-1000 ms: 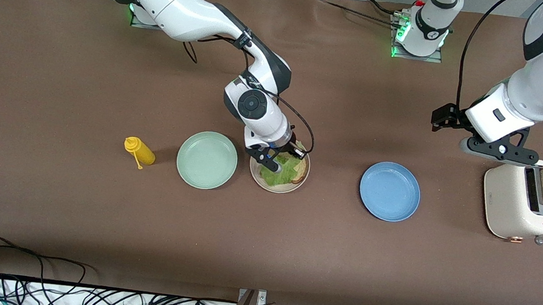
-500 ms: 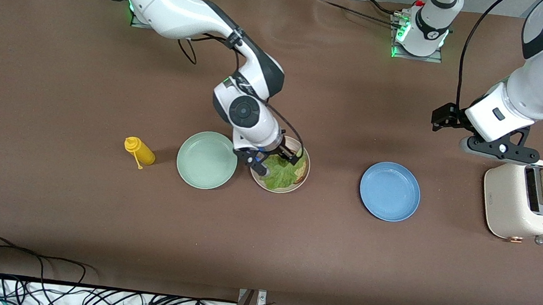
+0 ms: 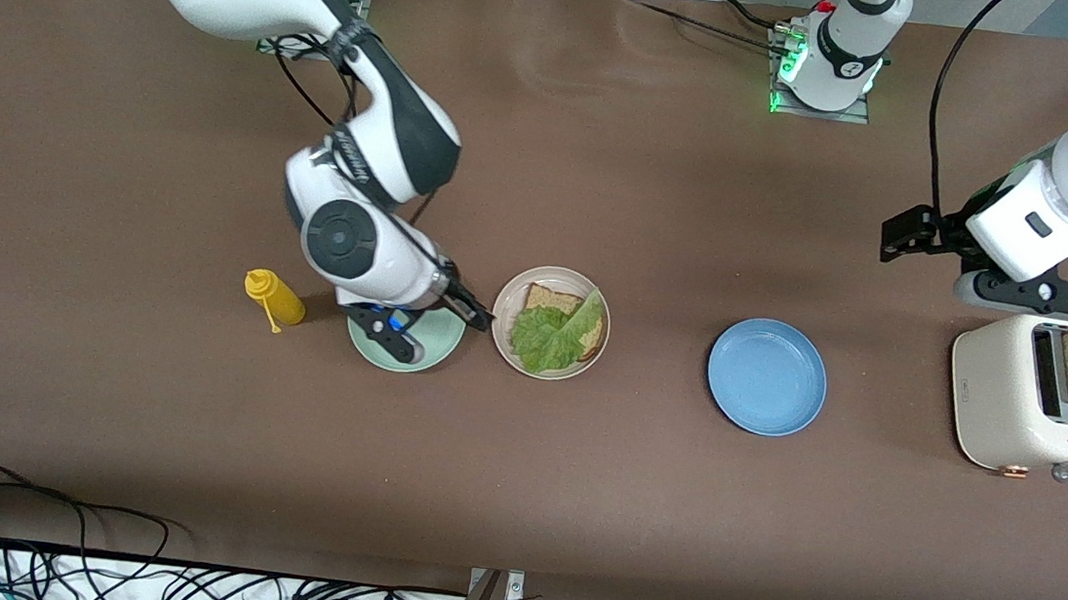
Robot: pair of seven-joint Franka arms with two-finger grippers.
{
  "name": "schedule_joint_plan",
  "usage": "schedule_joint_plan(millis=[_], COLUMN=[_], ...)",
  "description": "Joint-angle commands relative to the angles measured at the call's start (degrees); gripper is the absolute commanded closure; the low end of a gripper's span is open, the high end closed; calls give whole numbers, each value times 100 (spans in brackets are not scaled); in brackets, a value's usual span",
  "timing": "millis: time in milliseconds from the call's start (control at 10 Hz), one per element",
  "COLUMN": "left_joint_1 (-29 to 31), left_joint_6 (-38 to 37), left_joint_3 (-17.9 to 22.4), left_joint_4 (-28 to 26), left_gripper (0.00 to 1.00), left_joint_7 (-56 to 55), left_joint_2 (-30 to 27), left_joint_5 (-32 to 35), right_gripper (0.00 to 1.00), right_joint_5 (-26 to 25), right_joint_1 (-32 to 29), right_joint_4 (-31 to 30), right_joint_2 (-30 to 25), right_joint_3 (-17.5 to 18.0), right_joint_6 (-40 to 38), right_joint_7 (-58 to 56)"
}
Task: Make sandwich on beige plate with both arms
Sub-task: 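Open the right gripper and draw it back from the beige plate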
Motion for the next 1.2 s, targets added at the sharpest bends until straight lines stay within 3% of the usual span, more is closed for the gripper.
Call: schedule_joint_plan(millis=[0,200,500,900,1100], left_joint_1=[-262,-262,-245,-315,-315], left_joint_6=[74,373,313,313,313], left_joint_3=[85,76,76,67,59], left_joint_4=[-560,-1034,-975,-896,-895], left_gripper=[0,0,0,0,0], left_joint_7=[-47,-56,-47,-47,-47], left_joint_2=[-524,-866,-815,-780,-779], left_joint_5=[239,195,80,72,71], right_gripper=[0,0,0,0,0], right_joint_5=[76,85,85,14,6], right_joint_1=[-548,-952,-1849,-1912,-1921], right_joint_4=[-182,-234,-261,-665,-709], right_joint_2=[-586,-859,-1123,-1511,-1581], right_joint_3=[103,59,50,-616,-714], right_joint_6=[-1018,-1486,-2287,-2156,-1947], right_joint_7=[-1000,-1671,-3426,-5107,-5459])
